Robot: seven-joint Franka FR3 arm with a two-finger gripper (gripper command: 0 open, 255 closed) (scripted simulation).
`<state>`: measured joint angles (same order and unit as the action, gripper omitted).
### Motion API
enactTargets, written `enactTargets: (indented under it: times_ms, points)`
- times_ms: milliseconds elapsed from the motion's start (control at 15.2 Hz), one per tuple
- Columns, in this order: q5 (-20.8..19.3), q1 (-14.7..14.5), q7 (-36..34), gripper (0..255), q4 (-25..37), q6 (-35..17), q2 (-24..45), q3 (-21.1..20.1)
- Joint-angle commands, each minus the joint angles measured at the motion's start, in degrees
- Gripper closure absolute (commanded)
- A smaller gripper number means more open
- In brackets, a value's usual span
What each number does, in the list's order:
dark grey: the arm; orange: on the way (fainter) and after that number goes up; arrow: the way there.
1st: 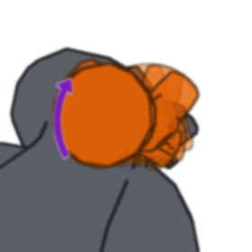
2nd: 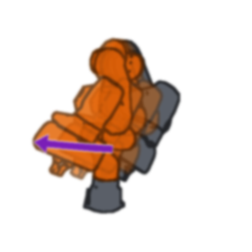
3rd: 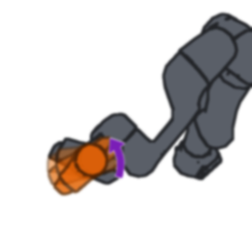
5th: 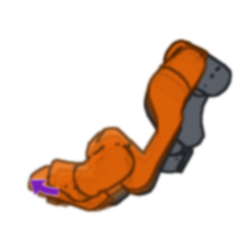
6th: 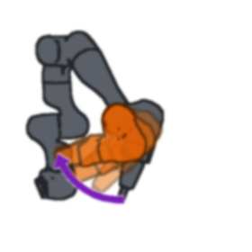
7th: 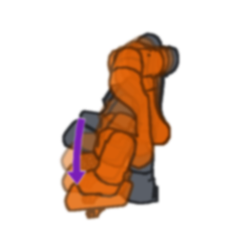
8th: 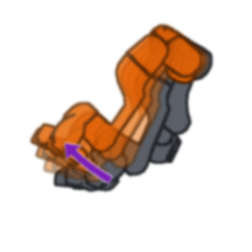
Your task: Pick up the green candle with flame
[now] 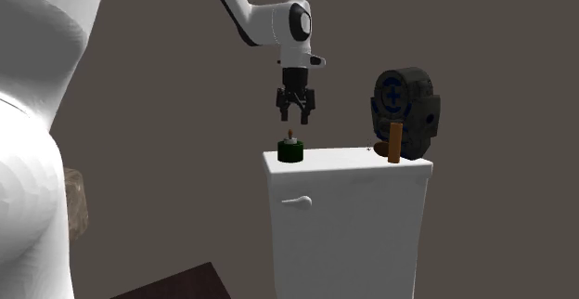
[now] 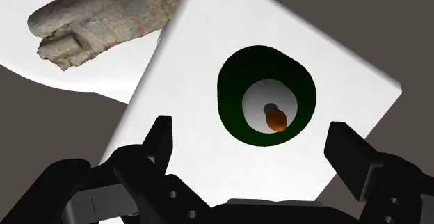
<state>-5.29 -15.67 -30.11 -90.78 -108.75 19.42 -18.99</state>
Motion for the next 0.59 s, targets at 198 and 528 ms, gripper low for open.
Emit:
enactTargets:
  times_ms: [198, 528]
  points:
    - [-2.1, -2.2, -1.6, 0, 6.3, 0.1, 6.2, 0.1]
    - [-2.5, -2.2, -1.9, 0, 3.7, -3.3, 7.1, 0.3]
